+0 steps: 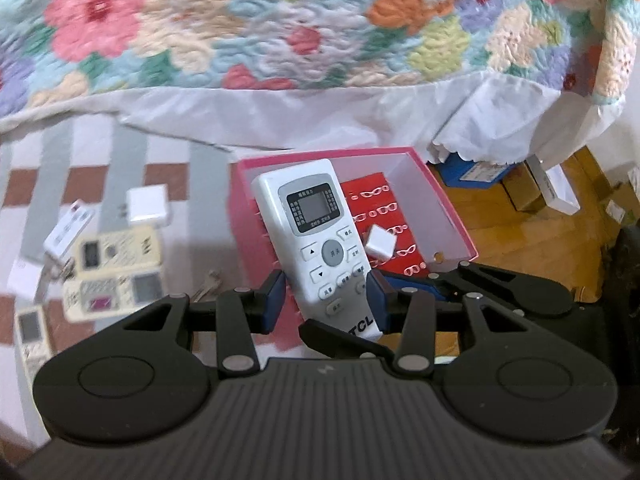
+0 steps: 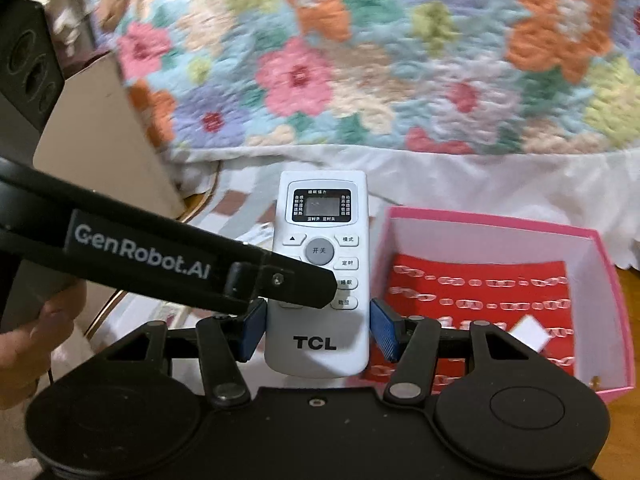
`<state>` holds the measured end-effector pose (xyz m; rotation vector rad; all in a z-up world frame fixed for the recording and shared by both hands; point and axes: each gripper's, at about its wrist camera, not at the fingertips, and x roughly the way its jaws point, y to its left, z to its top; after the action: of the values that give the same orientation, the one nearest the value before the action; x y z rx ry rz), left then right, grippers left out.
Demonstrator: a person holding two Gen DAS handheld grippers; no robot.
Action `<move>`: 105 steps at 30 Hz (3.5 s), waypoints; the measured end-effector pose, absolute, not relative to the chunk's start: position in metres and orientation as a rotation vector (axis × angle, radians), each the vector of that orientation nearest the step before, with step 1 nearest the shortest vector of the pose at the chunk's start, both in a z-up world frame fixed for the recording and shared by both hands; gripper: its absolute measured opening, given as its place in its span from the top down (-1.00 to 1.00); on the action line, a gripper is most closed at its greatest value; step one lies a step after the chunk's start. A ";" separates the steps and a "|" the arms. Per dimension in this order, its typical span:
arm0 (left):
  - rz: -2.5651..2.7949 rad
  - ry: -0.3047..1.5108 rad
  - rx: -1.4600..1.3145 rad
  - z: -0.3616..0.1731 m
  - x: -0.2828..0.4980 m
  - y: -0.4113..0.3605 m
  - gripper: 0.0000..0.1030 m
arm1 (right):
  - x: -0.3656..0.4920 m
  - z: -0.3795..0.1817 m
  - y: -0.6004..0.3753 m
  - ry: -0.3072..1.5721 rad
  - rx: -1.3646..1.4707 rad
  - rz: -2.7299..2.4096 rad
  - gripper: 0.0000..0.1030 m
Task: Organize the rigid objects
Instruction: 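Lift the white TCL remote with the left gripper and drop it into the pink box, then reach the left gripper to the keys on the mat and grasp them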
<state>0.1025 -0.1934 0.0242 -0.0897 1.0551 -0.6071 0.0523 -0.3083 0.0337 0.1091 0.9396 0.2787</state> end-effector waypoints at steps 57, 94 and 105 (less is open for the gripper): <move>-0.767 1.052 0.134 0.001 0.149 -0.175 -0.15 | 0.035 0.010 -0.290 0.945 0.114 0.473 -0.36; -0.674 1.114 -0.047 -0.177 0.188 -0.132 0.98 | 0.069 -0.152 -0.197 0.927 0.016 0.159 -0.31; -0.662 1.074 -0.113 -0.144 0.170 -0.102 0.99 | 0.078 -0.151 -0.193 0.927 0.002 0.091 -0.37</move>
<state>0.1702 -0.1020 -0.1443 -0.1130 1.0736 -0.6616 0.0784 -0.1927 -0.1512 0.0016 0.9268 0.0912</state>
